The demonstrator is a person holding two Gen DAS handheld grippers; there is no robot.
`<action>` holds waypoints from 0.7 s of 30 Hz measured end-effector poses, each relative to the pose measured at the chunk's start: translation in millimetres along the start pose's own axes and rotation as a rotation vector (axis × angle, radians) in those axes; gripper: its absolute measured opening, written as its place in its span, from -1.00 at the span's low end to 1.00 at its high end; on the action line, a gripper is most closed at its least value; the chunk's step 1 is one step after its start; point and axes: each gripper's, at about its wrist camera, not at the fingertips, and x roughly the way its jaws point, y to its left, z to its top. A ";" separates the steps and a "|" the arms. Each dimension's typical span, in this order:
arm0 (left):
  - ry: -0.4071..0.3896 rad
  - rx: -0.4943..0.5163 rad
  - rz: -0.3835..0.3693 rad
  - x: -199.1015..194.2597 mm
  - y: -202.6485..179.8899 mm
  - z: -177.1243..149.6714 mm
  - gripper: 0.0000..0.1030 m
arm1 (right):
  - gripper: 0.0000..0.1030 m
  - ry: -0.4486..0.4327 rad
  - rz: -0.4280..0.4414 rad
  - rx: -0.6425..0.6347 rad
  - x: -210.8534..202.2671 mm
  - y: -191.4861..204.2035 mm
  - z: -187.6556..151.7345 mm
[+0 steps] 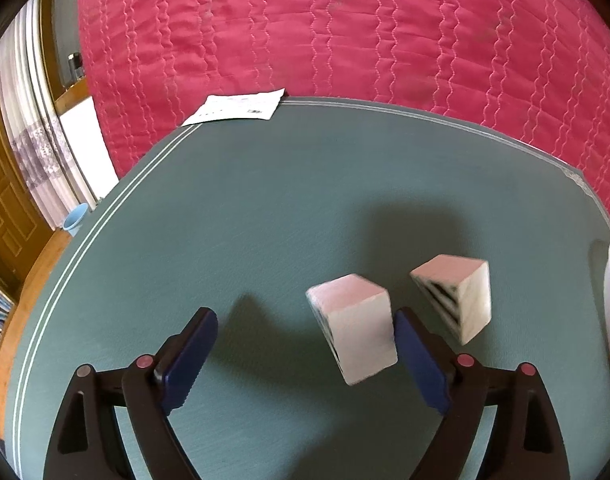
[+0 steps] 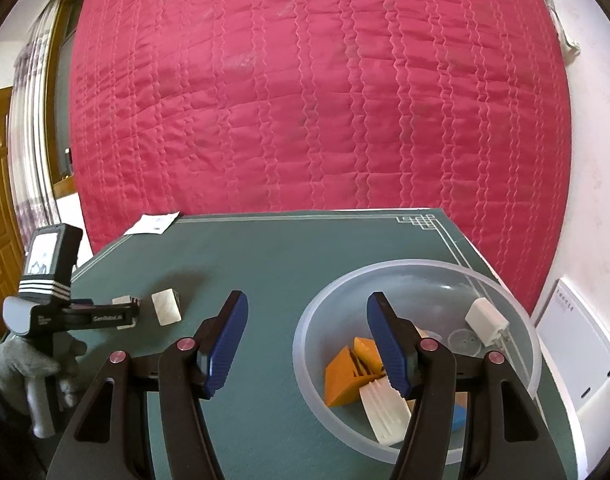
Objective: Organize rigid objects
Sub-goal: 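Close the left gripper on a white striped block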
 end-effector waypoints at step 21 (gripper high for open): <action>0.006 0.050 -0.130 0.6 -2.1 1.0 -0.40 | 0.23 0.167 0.125 -0.038 30.4 22.2 -10.9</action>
